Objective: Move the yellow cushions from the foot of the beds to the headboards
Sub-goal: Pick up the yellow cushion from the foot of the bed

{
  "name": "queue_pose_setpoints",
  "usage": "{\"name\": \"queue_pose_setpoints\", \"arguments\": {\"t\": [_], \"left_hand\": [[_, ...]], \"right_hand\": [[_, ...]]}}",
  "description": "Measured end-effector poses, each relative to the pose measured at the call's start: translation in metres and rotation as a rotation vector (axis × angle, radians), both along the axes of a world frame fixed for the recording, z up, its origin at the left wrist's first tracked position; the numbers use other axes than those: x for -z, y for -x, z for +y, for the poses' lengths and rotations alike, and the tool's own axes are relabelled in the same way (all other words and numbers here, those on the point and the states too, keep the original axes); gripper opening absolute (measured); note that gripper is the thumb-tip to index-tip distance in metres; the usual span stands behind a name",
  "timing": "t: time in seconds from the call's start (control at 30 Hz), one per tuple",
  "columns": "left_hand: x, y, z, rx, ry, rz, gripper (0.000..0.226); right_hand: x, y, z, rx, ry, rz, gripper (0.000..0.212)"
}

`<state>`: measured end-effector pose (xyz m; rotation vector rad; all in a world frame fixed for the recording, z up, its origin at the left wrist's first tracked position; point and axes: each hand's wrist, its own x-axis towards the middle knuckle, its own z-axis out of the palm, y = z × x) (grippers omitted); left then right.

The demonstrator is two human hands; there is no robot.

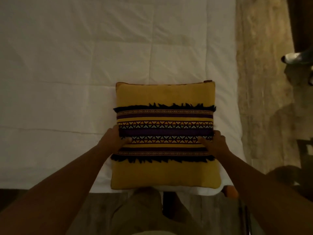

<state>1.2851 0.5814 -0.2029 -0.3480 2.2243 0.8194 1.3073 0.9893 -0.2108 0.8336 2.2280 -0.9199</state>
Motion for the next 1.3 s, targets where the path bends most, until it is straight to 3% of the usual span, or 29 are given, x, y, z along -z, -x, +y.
{"name": "queue_pose_setpoints", "arguments": {"t": [0.1, 0.23, 0.33, 0.4, 0.47, 0.6, 0.73, 0.93, 1.3], "left_hand": [[0.021, 0.011, -0.008, -0.08, -0.003, -0.041, 0.087], [0.043, 0.021, -0.014, -0.164, -0.235, -0.148, 0.104], [0.053, 0.021, -0.014, -0.309, -0.358, -0.197, 0.096], [0.055, 0.02, -0.012, -0.338, -0.421, -0.192, 0.079], [0.054, 0.019, -0.011, -0.368, -0.461, -0.18, 0.067], [0.045, 0.014, -0.008, -0.396, -0.533, -0.128, 0.068], [0.03, 0.0, -0.001, -0.483, -0.545, -0.076, 0.071], [0.007, -0.025, 0.013, -0.684, -0.582, -0.031, 0.051], [-0.001, -0.05, 0.063, -1.099, -0.691, 0.041, 0.077]], "right_hand": [[0.017, 0.01, 0.005, 0.082, 0.036, -0.008, 0.084], [0.037, 0.019, 0.01, 0.178, 0.166, -0.023, 0.09], [0.047, 0.023, 0.014, 0.194, 0.263, -0.013, 0.079], [0.047, 0.024, 0.015, 0.222, 0.338, 0.017, 0.065], [0.045, 0.024, 0.015, 0.258, 0.374, 0.049, 0.068], [0.033, 0.023, 0.009, 0.265, 0.333, 0.122, 0.078], [0.016, 0.033, 0.008, 0.207, 0.357, 0.141, 0.076], [-0.026, 0.084, 0.005, 0.029, 0.37, 0.255, 0.059], [-0.064, 0.205, -0.033, -0.282, 0.209, 0.339, 0.059]]}}
